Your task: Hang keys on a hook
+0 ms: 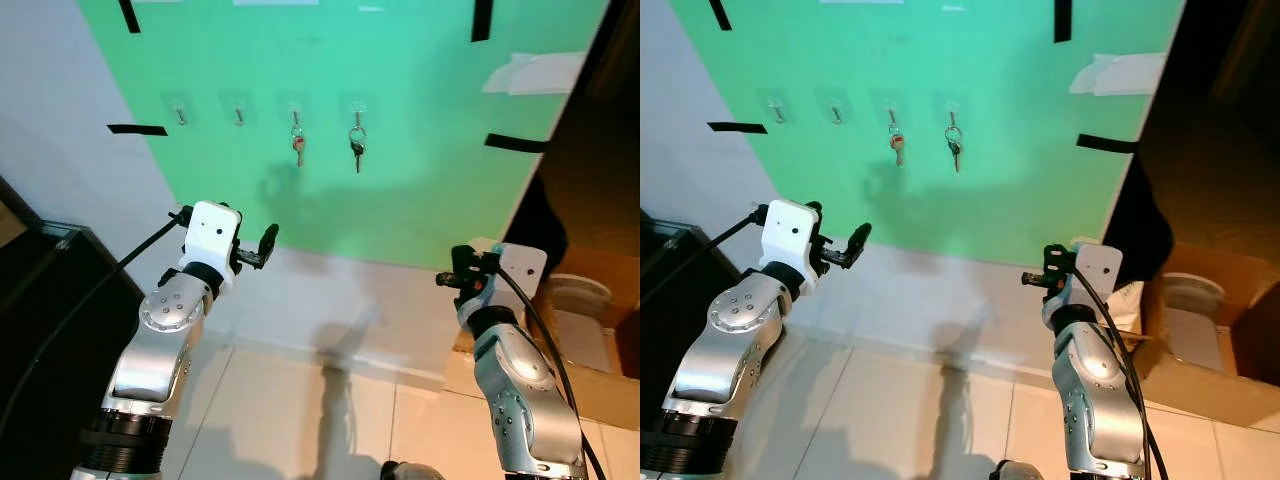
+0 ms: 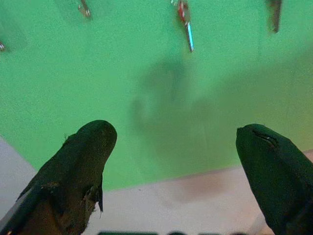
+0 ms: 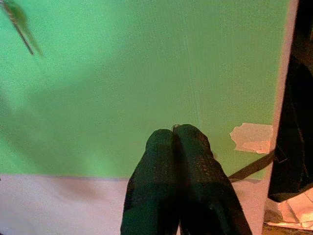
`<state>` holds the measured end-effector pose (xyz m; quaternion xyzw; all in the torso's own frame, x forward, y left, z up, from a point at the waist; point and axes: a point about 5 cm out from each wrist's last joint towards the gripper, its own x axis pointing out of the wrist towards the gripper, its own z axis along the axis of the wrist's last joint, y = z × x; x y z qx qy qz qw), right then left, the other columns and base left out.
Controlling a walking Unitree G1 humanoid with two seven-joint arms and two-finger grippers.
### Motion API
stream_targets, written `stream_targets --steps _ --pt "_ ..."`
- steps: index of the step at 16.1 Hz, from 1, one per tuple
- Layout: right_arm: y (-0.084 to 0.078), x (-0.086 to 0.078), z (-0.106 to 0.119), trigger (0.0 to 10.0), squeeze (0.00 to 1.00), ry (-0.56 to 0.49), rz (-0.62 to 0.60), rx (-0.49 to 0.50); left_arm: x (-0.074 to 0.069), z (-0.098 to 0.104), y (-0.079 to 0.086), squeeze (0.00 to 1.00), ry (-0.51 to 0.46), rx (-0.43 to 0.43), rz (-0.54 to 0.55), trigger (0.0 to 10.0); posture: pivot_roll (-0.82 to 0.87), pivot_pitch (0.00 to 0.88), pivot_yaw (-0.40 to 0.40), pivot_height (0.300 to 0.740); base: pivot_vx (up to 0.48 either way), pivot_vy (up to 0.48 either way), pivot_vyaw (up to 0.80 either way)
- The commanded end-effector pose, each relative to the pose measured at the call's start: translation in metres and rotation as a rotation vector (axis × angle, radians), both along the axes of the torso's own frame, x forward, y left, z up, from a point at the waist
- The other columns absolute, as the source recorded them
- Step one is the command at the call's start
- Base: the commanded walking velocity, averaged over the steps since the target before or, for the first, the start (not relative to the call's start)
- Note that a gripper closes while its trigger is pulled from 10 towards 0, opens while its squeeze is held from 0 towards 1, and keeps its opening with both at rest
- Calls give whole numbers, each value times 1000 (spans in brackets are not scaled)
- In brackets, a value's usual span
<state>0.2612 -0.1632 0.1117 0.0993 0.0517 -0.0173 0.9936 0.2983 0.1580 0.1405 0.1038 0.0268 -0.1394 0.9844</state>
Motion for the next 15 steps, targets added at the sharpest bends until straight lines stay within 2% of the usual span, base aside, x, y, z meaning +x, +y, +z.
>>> stream_targets --steps 1,3,6,8,10,13,15 --pt "2 0 7 10000 0 -34 4 -5 -2 1 2 0 6 -2 4 10000 -84 0 126 740 0 360 0" --pt "3 1 8 10000 0 -36 5 -12 -3 -2 1 0 14 5 3 10000 -80 0 119 740 0 394 0" --pt "3 4 6 10000 0 -9 -4 -82 -5 -5 3 0 24 10 21 10000 -73 0 108 740 0 356 0" --pt "5 5 9 10000 0 -26 14 -113 -7 -4 4 0 19 10 36 10000 -75 0 103 740 0 0 0" --pt "5 6 11 10000 0 -31 47 -103 -8 -7 5 0 20 17 53 10000 -63 0 90 740 0 0 0" --pt "8 10 14 10000 0 -43 64 -154 -10 -7 7 0 14 -6 73 10000 -53 0 67 740 0 0 0" --pt "10 13 16 10000 0 -49 83 -144 -13 -6 7 0 9 -9 80 10000 -36 0 47 740 0 0 281"
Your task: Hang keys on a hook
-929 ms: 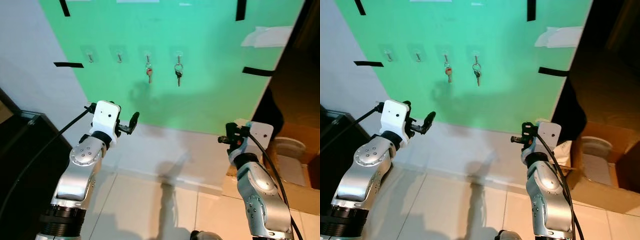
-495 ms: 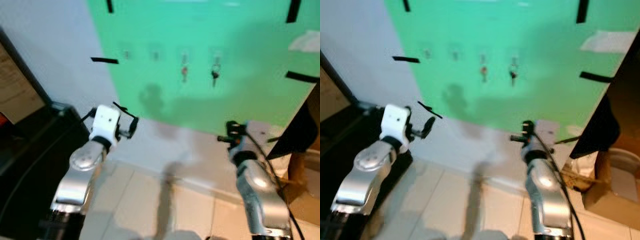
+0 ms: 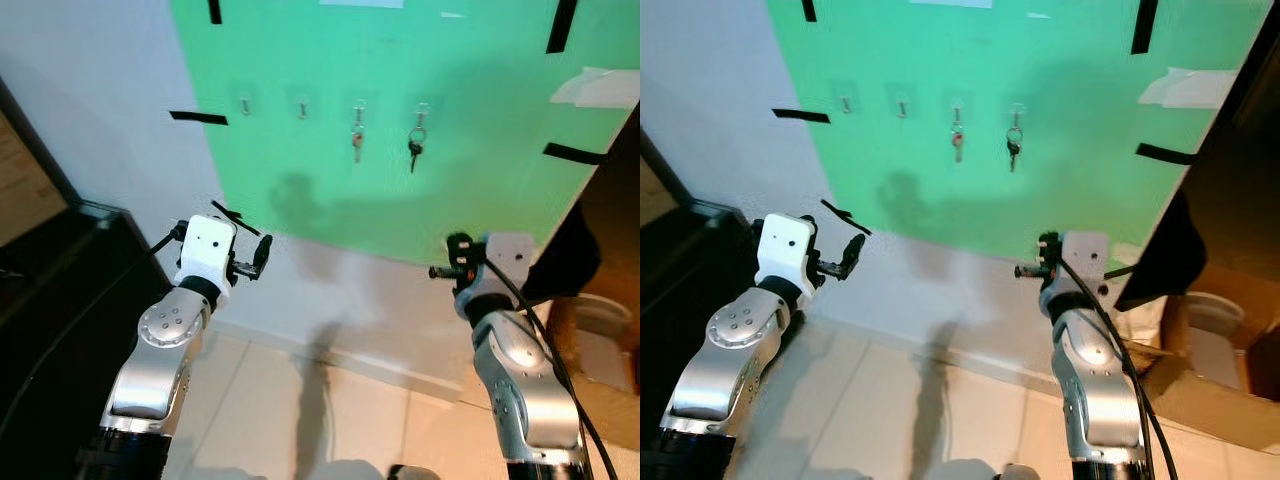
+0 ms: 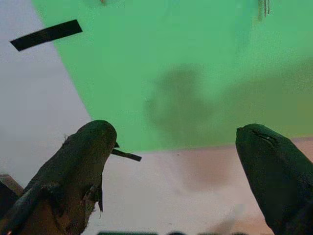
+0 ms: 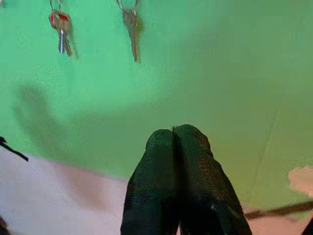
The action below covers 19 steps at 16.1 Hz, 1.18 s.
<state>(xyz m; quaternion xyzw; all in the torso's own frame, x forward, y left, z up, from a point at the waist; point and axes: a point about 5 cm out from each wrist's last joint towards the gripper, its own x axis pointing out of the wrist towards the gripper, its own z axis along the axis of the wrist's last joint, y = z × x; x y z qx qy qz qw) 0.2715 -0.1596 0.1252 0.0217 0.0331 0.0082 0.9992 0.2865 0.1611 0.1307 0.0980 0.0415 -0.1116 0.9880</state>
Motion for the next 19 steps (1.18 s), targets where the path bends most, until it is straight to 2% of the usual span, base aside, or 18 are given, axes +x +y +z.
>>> stream_targets --steps 1,6,10,12,19 --pt "8 3 3 10000 0 -7 38 5 -2 5 5 0 -17 -5 25 10000 -37 0 46 740 0 0 619" --pt "16 7 3 10000 0 -1 89 0 -4 6 8 0 -19 -7 37 10000 -24 0 34 740 0 0 800" --pt "18 9 7 10000 0 -22 103 20 -3 8 7 0 -22 8 19 10000 -14 0 37 740 259 0 798" --pt "20 9 6 10000 0 -22 112 16 -2 9 8 0 -20 5 12 10000 -32 0 53 740 302 0 0" --pt "13 9 8 10000 0 -36 56 76 1 10 7 0 -16 7 -14 10000 -36 0 61 740 328 0 0"
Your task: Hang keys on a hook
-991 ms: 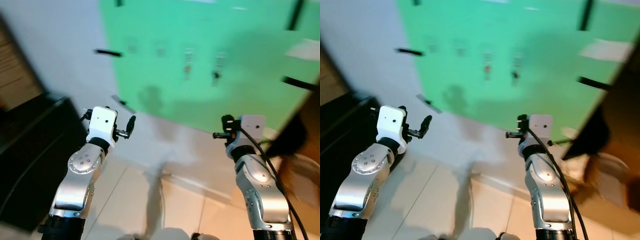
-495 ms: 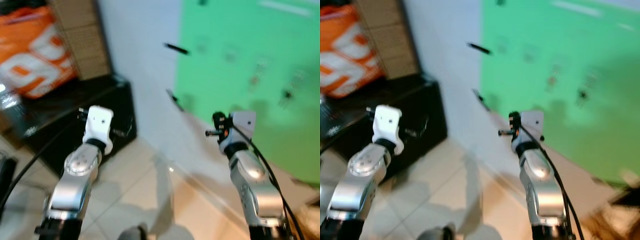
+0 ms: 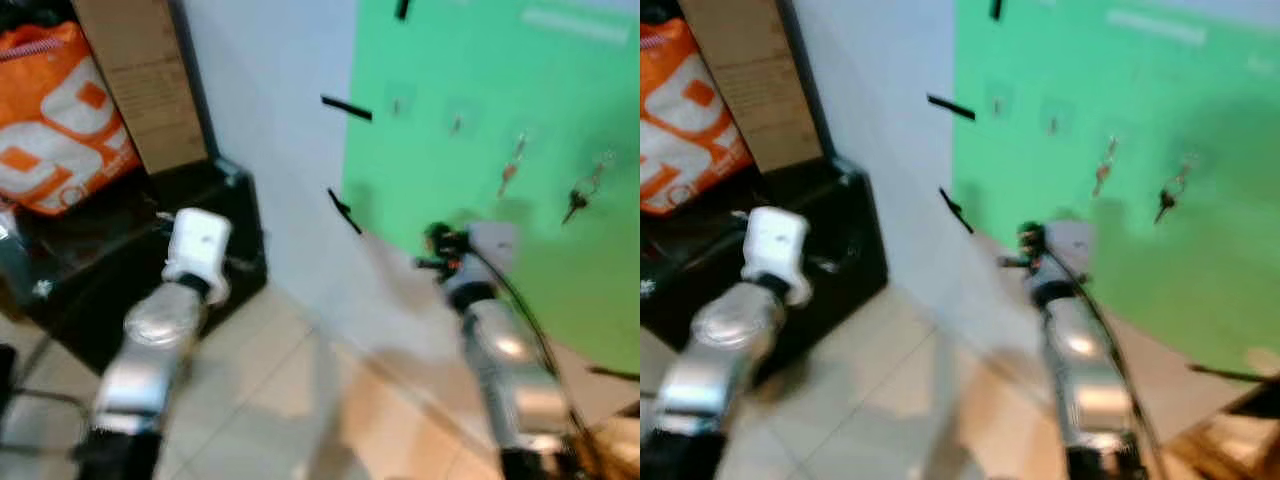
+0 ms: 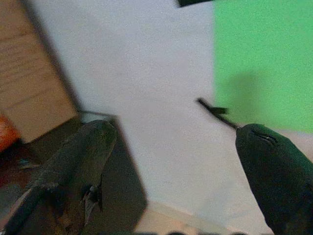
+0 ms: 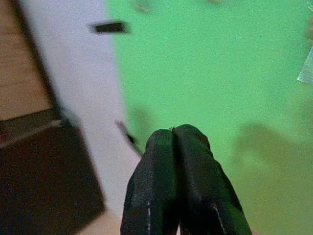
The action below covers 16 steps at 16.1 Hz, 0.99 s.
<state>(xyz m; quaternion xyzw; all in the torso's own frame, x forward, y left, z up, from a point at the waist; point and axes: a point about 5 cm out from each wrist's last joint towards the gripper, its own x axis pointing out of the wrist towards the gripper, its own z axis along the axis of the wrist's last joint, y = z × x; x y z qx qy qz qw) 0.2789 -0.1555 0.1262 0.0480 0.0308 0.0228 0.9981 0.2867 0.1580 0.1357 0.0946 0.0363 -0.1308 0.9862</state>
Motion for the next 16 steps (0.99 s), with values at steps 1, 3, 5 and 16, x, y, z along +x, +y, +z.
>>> stream_targets --steps 1,3,5,16 --pt "11 3 7 10000 0 -31 34 18 2 3 11 0 -5 22 28 10000 -31 0 58 740 345 0 0" --pt "11 4 10 10000 0 -43 36 35 2 7 9 0 -14 15 18 10000 -25 0 53 740 351 0 0" --pt "13 8 14 10000 0 -62 44 11 3 3 8 0 -2 36 -10 10000 -18 0 49 740 347 0 0" --pt "10 10 25 10000 0 -91 50 29 -2 0 4 0 29 55 -110 10000 -8 0 37 740 308 0 -197"
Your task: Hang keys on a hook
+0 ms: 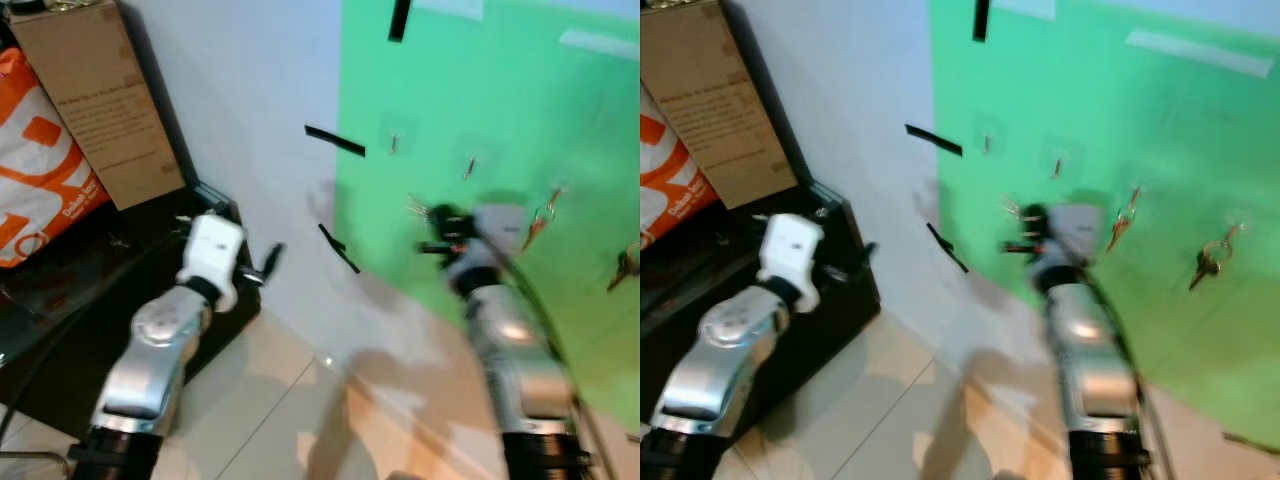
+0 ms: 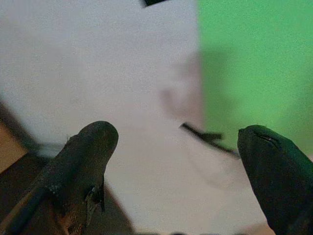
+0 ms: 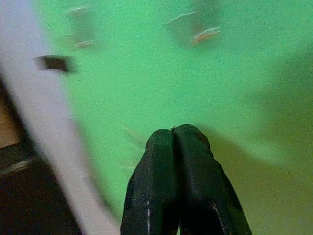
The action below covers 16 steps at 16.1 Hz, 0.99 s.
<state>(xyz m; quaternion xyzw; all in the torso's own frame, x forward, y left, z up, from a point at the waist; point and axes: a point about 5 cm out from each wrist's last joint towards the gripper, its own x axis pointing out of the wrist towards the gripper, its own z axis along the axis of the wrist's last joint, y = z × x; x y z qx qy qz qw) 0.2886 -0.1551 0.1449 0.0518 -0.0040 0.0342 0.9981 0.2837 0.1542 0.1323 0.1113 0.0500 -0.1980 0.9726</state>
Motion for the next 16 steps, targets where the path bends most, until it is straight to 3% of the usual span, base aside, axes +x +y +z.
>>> stream_targets --steps 1,9,11,13,16 --pt "10 0 7 10000 0 -25 32 23 0 7 6 0 -12 7 -8 10000 -18 0 42 740 0 0 0" --pt "10 0 15 10000 0 -37 50 31 -6 9 -6 0 12 -13 -189 10000 -30 0 46 740 0 0 0" --pt "6 0 22 10000 0 -52 35 69 -16 10 -16 0 46 -48 -302 10000 -28 0 45 740 0 0 0" --pt "3 1 28 10000 0 -73 23 59 -28 4 -20 0 154 -56 -428 10000 -24 0 45 740 0 0 0" --pt "0 2 36 10000 0 -96 15 82 -33 9 -19 0 186 -105 -482 10000 -33 0 52 740 0 0 0"
